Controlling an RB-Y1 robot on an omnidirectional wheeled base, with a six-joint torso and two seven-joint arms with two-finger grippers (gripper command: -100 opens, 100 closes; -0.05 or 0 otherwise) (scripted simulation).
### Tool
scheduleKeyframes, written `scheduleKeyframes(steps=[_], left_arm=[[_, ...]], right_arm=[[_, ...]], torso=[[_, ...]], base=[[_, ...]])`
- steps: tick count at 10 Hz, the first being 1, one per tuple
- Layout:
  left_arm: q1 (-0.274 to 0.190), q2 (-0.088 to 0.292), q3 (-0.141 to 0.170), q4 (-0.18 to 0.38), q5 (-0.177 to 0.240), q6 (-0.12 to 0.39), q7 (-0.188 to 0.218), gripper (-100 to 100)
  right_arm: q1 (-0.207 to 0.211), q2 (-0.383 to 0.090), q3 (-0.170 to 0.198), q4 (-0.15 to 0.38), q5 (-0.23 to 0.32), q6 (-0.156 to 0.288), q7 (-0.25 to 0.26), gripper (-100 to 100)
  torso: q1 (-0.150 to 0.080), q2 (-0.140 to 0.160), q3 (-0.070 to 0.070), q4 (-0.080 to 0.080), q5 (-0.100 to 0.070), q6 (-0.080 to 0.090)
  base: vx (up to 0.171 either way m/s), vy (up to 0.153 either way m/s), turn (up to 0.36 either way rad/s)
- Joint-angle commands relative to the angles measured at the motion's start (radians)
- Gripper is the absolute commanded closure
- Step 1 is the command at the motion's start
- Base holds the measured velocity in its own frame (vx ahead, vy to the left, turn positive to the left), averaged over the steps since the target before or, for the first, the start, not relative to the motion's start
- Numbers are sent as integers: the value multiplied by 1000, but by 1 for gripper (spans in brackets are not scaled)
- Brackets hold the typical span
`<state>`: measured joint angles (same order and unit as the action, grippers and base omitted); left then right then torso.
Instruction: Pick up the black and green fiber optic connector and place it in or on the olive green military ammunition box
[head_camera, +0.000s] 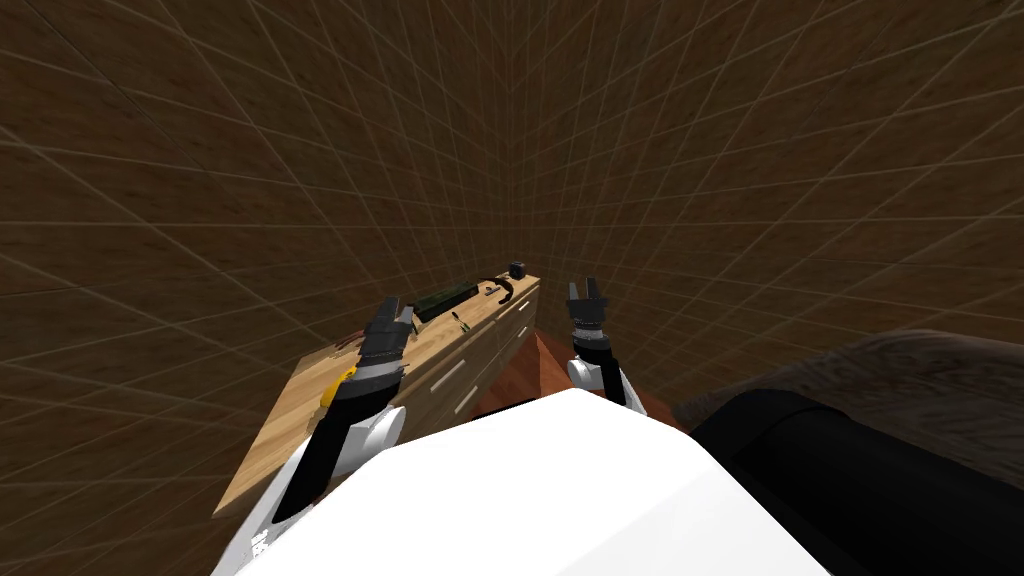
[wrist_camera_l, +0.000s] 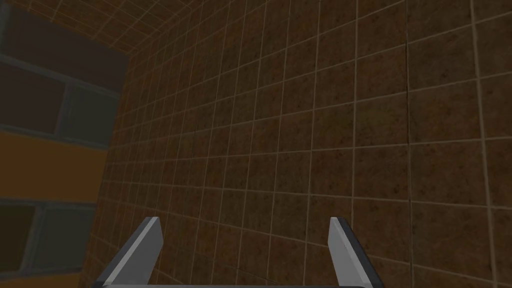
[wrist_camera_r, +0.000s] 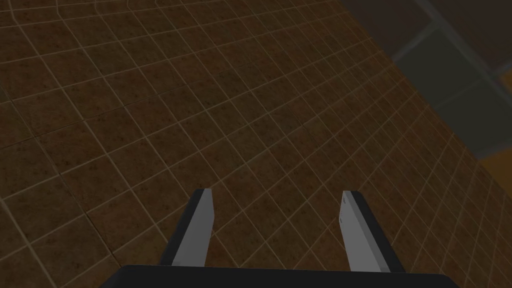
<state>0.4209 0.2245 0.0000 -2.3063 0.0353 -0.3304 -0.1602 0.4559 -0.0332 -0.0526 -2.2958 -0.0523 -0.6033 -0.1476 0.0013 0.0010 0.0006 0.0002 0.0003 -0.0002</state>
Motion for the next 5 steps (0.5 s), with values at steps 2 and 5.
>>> scheduleKeyframes(steps=[2, 5], left_arm=[[-8, 37, 16, 5, 30, 67, -1, -100], [-35, 92, 38, 18, 80, 154, -11, -100]], right_arm=[[0, 0, 0, 0, 0, 0, 0, 0], [0, 0, 0, 0, 0, 0, 0, 0]], torso=[[0, 0, 0, 0, 0, 0], [-1, 0, 0, 0, 0, 0]], base=[[-16, 13, -77], [-16, 9, -91]])
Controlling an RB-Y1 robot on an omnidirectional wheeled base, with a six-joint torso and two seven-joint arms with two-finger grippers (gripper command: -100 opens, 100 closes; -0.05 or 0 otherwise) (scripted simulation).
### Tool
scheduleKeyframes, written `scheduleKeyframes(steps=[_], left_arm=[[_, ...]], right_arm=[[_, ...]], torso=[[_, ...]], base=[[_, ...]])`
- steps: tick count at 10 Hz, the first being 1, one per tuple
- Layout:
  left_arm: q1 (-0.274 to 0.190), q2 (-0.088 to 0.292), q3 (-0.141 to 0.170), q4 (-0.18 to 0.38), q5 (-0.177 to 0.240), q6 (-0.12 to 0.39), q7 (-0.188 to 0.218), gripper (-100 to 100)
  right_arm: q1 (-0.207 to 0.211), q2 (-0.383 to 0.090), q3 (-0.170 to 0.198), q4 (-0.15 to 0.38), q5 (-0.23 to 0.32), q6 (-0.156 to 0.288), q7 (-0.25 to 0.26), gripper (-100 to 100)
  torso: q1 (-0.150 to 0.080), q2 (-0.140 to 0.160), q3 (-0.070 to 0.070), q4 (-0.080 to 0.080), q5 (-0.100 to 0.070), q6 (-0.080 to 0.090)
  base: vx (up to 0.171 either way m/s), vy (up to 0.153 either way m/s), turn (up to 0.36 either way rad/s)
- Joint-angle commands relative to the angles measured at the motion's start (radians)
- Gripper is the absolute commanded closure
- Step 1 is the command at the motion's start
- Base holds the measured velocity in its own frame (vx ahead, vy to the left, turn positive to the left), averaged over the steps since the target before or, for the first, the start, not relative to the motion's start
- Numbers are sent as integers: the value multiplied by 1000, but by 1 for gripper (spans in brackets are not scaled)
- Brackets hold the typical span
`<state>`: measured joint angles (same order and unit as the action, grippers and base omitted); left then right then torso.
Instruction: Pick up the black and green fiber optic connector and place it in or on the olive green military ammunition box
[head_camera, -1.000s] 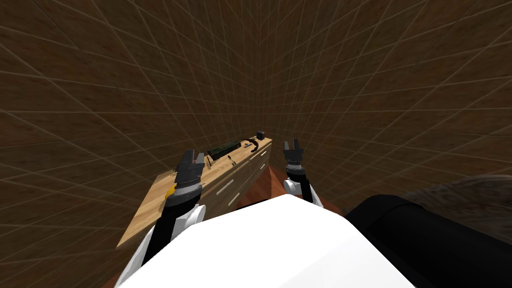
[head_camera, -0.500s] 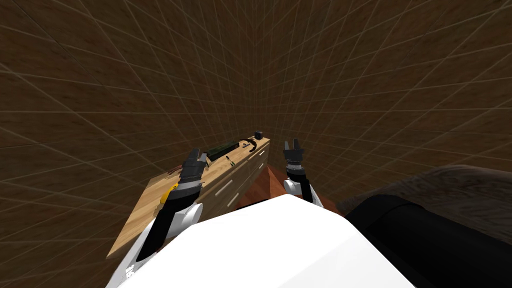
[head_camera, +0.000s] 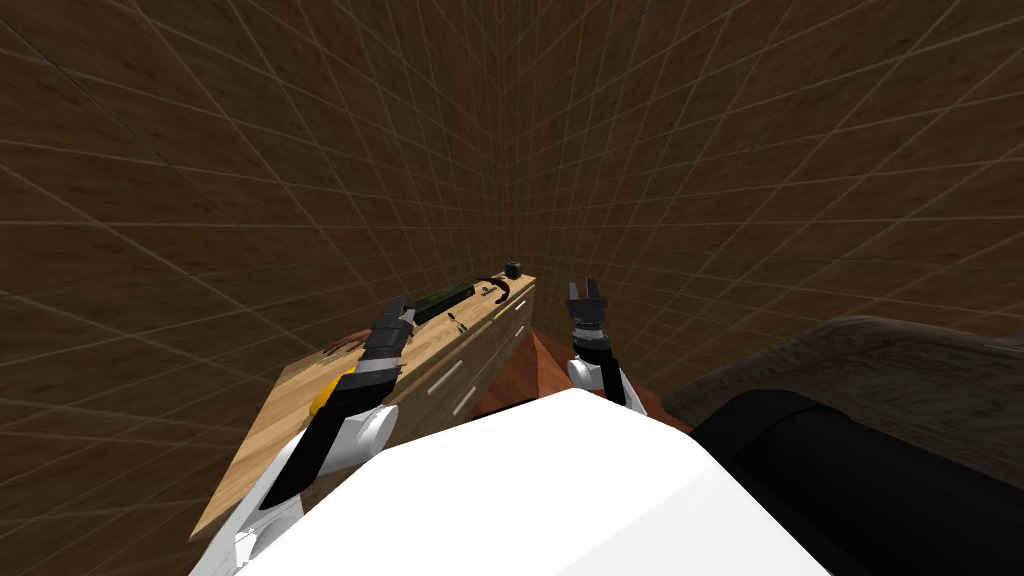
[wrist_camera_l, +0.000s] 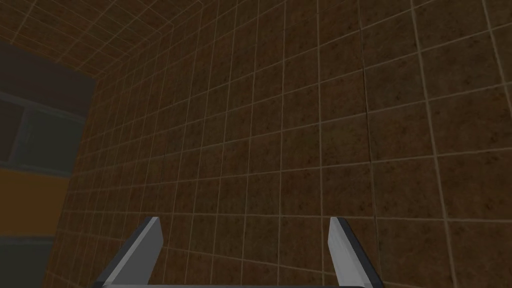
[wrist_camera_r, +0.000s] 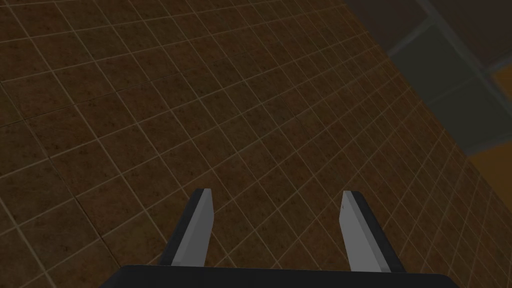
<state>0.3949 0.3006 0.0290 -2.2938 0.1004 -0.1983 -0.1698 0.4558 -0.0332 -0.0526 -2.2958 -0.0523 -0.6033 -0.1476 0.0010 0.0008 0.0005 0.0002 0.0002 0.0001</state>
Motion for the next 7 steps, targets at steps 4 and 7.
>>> scheduleKeyframes(steps=[4, 7], left_arm=[[-38, 71, 32, 22, 68, 137, -12, -100], [-53, 98, 45, 31, 96, 224, -19, -100]], right_arm=[[0, 0, 0, 0, 0, 0, 0, 0], [0, 0, 0, 0, 0, 0, 0, 0]], torso=[[0, 0, 0, 0, 0, 0], [0, 0, 0, 0, 0, 0]], base=[[-17, 13, -92], [-14, 9, -82]])
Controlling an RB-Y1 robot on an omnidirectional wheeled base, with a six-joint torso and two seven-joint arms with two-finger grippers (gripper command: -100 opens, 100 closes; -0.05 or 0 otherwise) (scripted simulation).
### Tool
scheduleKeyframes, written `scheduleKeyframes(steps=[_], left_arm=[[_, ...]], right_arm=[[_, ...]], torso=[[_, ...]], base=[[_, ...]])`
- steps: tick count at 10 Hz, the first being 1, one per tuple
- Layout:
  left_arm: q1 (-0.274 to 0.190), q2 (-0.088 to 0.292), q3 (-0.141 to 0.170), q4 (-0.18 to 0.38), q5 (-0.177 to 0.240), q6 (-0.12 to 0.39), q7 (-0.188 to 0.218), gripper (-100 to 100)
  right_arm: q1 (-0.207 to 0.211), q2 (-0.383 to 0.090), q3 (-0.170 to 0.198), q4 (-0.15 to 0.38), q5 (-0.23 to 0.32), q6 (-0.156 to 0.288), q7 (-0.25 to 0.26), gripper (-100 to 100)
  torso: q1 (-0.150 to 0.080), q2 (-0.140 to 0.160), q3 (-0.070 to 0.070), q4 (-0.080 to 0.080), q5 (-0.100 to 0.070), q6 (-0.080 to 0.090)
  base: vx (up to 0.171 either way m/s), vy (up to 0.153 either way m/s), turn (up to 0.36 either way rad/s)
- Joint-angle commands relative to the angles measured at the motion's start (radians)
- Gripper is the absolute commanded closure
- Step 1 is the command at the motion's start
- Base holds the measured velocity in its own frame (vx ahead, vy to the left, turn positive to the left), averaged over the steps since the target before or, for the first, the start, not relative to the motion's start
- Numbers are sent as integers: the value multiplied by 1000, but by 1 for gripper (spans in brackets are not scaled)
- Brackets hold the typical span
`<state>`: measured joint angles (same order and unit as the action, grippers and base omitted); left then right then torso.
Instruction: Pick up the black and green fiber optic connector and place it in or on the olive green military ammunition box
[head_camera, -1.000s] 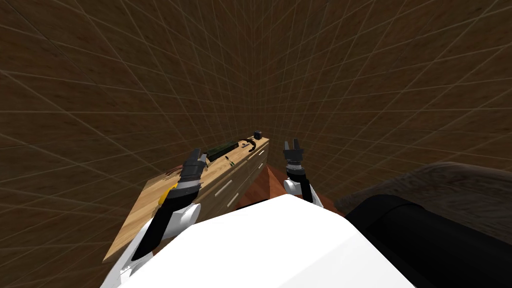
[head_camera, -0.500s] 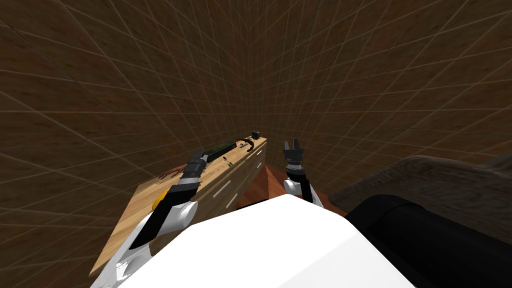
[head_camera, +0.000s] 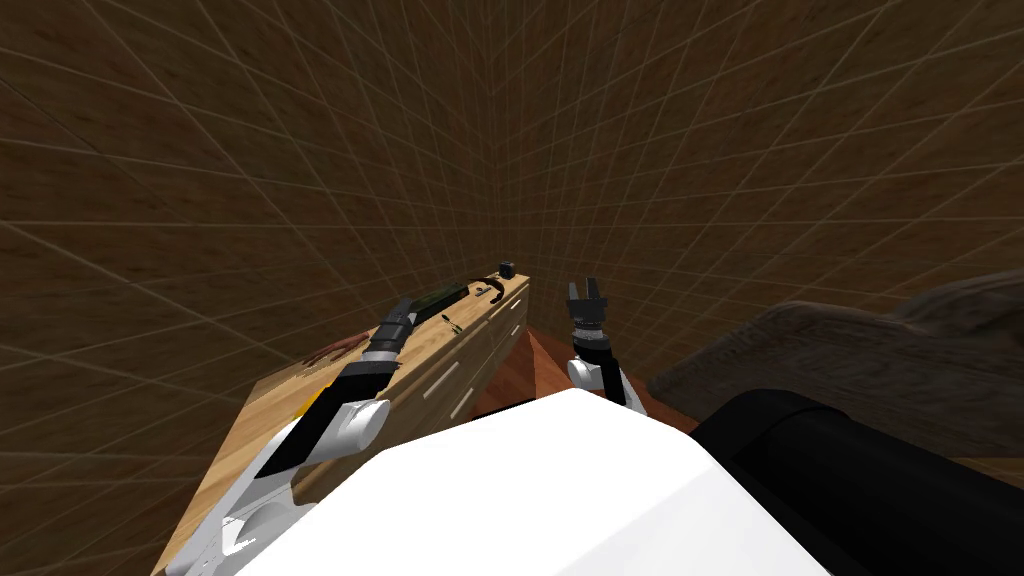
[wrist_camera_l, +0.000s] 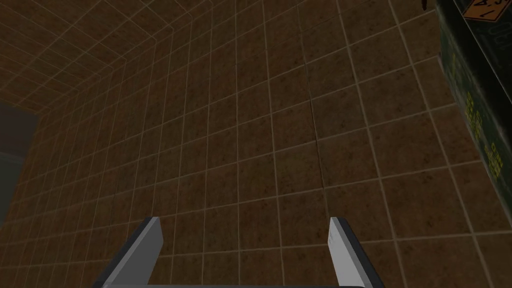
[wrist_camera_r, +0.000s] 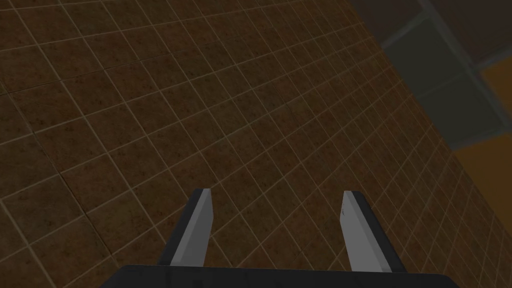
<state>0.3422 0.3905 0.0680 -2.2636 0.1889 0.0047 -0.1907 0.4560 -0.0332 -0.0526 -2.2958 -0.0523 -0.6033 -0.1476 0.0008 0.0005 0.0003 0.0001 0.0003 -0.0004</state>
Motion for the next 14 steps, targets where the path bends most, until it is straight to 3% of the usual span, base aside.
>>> scheduleKeyframes(steps=[1, 2, 3, 8, 10, 11, 14], left_arm=[[0, 8, 6, 0, 7, 33, 2, -100], [-15, 35, 18, 10, 35, 71, -5, -100], [-15, 35, 18, 10, 35, 100, -5, -100], [-60, 114, 56, 49, 117, 270, -31, -100], [-60, 114, 56, 49, 117, 308, -31, -100], [-75, 141, 69, 66, 144, 349, -42, -100], [-90, 166, 82, 84, 170, 437, -53, -100]], right_arm=[[0, 0, 0, 0, 0, 0, 0, 0], [0, 0, 0, 0, 0, 0, 0, 0], [0, 0, 0, 0, 0, 0, 0, 0], [0, 0, 0, 0, 0, 0, 0, 0], [0, 0, 0, 0, 0, 0, 0, 0], [0, 0, 0, 0, 0, 0, 0, 0], [0, 0, 0, 0, 0, 0, 0, 0]], torso=[[0, 0, 0, 0, 0, 0], [0, 0, 0, 0, 0, 0], [0, 0, 0, 0, 0, 1], [0, -1, 0, 0, 0, 0], [0, -1, -1, 0, 0, 0], [0, -1, -1, 0, 0, 0], [-1, -2, -1, 0, 0, 0]], base=[[0, 0, 0], [-7, 3, -140], [-8, 9, -73], [-4, 5, -99], [2, 1, -34], [8, -3, -116], [13, -1, -89]])
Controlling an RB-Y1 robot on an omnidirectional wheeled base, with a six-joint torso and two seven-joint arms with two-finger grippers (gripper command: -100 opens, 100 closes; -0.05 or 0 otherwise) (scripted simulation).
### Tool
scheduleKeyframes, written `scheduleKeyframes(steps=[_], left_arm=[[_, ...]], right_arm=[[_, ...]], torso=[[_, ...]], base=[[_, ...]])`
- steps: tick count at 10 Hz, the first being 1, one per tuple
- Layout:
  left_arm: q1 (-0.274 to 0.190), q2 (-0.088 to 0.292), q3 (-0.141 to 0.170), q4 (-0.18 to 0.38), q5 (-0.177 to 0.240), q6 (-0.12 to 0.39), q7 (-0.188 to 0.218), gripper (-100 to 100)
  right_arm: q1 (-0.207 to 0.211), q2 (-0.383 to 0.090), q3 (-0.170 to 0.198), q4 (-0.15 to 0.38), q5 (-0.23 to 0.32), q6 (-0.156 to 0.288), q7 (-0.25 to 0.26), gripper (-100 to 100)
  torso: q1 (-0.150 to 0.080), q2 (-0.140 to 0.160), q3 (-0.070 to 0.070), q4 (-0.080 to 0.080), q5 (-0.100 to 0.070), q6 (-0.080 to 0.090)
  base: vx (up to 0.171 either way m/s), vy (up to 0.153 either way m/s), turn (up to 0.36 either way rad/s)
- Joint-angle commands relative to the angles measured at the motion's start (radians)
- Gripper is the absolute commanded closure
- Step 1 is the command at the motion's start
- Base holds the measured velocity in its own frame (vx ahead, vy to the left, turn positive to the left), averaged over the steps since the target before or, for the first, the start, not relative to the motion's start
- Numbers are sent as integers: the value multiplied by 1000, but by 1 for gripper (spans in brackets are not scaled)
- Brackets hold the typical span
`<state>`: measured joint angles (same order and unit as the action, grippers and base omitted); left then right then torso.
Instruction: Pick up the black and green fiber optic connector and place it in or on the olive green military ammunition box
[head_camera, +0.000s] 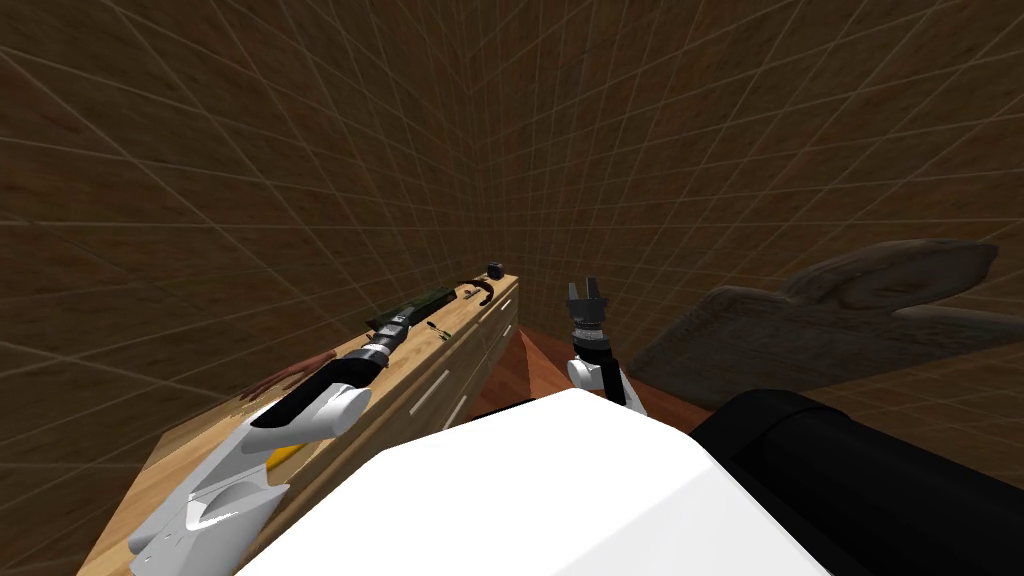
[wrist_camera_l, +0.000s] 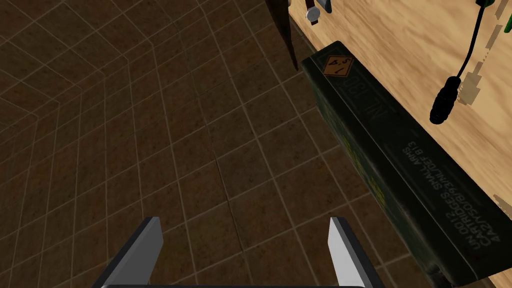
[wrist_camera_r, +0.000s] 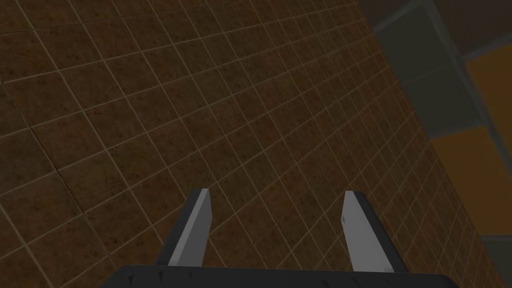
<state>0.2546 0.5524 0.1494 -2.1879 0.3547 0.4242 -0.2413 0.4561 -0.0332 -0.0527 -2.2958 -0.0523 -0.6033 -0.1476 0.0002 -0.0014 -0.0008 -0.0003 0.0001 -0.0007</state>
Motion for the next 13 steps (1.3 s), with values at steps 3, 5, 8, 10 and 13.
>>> scheduleKeyframes(steps=[3, 5, 8, 10, 13], left_arm=[[-17, 29, 13, 29, 30, 98, -15, -100], [-31, 52, 25, 52, 54, 143, -29, -100], [-45, 74, 38, 77, 77, 219, -44, -100], [-45, 74, 38, 77, 77, 254, -44, -100], [-59, 94, 50, 103, 100, 328, -59, -100]], right_arm=[[0, 0, 0, 0, 0, 0, 0, 0], [0, 0, 0, 0, 0, 0, 0, 0], [0, 0, 0, 0, 0, 0, 0, 0], [0, 0, 0, 0, 0, 0, 0, 0], [0, 0, 0, 0, 0, 0, 0, 0]], torso=[[0, 0, 0, 0, 0, 1], [0, 0, 0, 0, 0, 0], [0, 0, 0, 0, 0, 0], [-1, -1, -1, 0, 0, 0], [0, -1, -1, 0, 0, 0]], base=[[14, -3, -56], [18, -4, -52], [22, -6, -54], [23, -6, -34], [31, -5, -50]])
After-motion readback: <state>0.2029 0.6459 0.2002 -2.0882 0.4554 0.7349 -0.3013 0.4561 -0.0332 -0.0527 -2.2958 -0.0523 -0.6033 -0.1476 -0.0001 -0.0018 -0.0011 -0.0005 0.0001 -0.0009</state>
